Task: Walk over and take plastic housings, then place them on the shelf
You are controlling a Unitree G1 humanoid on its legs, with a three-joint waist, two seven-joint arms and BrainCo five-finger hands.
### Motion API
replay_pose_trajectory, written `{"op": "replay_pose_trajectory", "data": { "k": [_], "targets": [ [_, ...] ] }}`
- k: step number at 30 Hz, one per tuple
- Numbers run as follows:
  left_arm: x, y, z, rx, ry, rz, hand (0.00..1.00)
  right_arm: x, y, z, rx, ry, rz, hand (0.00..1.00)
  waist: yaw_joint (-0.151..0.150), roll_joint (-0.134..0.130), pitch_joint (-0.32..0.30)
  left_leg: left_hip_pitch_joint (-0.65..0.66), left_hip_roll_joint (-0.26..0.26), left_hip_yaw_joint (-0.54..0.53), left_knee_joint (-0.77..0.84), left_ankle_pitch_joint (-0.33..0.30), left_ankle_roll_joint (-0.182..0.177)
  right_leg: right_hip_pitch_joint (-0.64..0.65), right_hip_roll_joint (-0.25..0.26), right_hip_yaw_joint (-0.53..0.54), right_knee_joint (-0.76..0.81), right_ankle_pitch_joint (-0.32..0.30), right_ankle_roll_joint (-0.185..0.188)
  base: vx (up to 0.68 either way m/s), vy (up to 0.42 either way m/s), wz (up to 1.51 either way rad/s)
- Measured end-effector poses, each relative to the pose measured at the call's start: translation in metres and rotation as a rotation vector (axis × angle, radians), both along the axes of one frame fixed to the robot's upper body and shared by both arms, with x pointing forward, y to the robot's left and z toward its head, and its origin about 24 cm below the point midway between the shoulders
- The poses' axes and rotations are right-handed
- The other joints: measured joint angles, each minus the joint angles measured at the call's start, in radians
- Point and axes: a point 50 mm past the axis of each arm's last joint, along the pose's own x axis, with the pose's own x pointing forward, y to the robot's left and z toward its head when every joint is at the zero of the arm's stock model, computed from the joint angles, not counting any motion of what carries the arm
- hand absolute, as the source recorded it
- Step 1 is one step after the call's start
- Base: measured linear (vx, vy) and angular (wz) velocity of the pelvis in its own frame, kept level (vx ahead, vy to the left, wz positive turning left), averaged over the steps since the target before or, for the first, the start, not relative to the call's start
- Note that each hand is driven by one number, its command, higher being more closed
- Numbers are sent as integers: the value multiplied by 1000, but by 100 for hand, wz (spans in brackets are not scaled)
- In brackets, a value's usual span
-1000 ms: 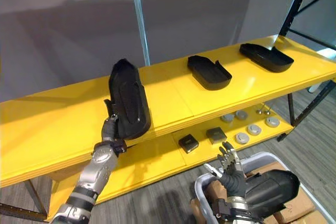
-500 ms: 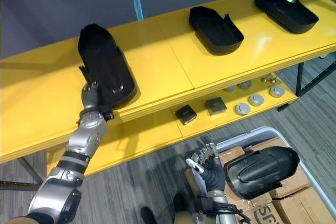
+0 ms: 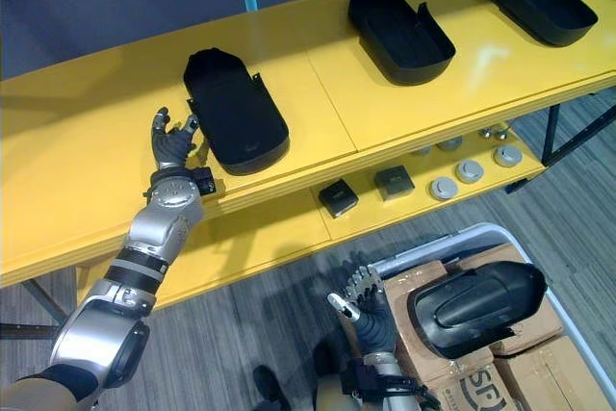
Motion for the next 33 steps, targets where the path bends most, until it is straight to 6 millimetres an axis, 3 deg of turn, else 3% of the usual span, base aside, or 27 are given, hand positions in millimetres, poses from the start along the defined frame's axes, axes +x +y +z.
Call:
{"op": "replay_pose_trajectory", "data": {
  "k": [6, 8, 9, 13, 16, 19, 21, 24, 26, 29, 33],
  "targets": [
    [-1, 8, 7, -55, -50, -45, 0, -6, 5, -3, 1, 3, 44, 0, 2, 1, -2, 29, 3, 9, -6, -3, 0, 29, 3, 0, -4, 0, 0, -20, 10, -1],
    [-7, 15, 20, -30, -123, -62, 0, -7, 7, -2, -14, -11, 78, 0, 1, 2, -5, 47, 3, 10, -9, -3, 0, 48, 4, 1, -9, 0, 0, -3, 6, -2],
    [-9, 17, 23, -29, -145, -64, 0, -7, 7, -2, -24, -17, 89, 100, 2, 3, -8, 54, 4, 11, -10, -3, 0, 55, 4, 1, -10, 0, -1, 0, 0, 0],
    [-21, 46, 28, -83, -263, -57, 0, -8, 10, -1, -134, -49, 147, 100, 9, 9, -69, 85, 7, 11, -10, -3, 0, 93, 6, -5, -22, -3, -3, 15, 3, 1],
    [-39, 59, 21, -116, -363, -121, 0, -6, 8, 2, -201, -82, 166, 100, 32, 22, -129, 101, 8, -13, -16, -3, -1, 120, 5, -36, -30, -11, -5, 17, -15, 25],
    [-71, 61, -15, -133, -377, -197, 0, 7, 3, 0, -284, -96, 151, 100, 66, 43, -192, 110, 5, -46, -27, -2, -4, 141, 1, -66, -40, -17, -6, 5, 0, 34],
    [-108, 52, -63, -232, -315, -233, 0, 18, -9, -6, -312, -61, 84, 100, 96, 56, -213, 122, -1, -93, -29, -2, -11, 173, -8, -109, -54, -23, -6, -14, 2, 51],
    [-152, 37, -115, -350, -193, -217, 0, 31, -28, -8, -341, -39, -2, 100, 142, 56, -221, 112, -6, -141, -29, -1, -14, 186, -15, -158, -71, -37, 1, -58, -3, 58],
    [-168, 32, -136, -360, -115, -209, 0, 42, -38, -5, -357, -43, -45, 100, 170, 57, -223, 101, -9, -167, -30, 3, -17, 198, -18, -190, -93, -35, 0, -44, -19, 58],
    [-179, 30, -138, -330, -109, -250, 0, 60, -46, 4, -377, -65, -82, 100, 201, 57, -227, 92, -17, -205, -41, 25, -19, 202, -23, -225, -98, -31, -3, -28, -16, 36],
    [-186, 28, -138, -320, -132, -303, 0, 84, -53, 11, -389, -45, -119, 100, 207, 59, -239, 43, -19, -236, -27, 37, -5, 191, -24, -259, -122, -3, -11, 7, -11, 24]
  ]
}}
